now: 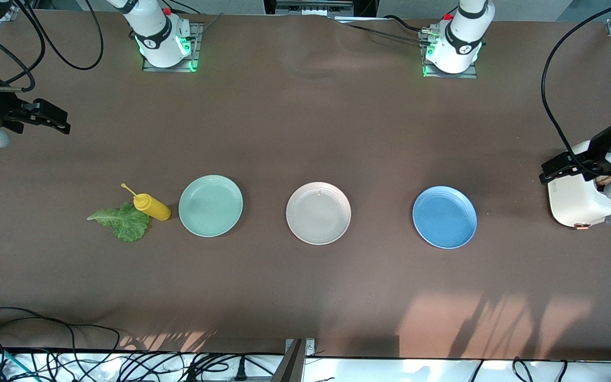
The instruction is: Make sandwich on beige plate with both arms
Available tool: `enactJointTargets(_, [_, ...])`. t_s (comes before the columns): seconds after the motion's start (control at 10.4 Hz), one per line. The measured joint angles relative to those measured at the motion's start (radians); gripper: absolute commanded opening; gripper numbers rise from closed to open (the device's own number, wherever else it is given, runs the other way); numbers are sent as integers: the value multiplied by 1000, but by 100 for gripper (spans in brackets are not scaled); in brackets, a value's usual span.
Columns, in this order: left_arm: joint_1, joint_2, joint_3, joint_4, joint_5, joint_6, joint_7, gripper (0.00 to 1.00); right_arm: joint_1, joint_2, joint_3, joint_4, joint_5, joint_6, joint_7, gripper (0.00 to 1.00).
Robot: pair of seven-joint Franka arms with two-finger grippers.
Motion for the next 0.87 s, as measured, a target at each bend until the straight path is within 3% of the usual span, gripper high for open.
enactJointTargets(0.87, [-5, 0, -11, -9, 0, -17, -1, 100, 4, 12, 4, 1, 4, 17, 0, 100])
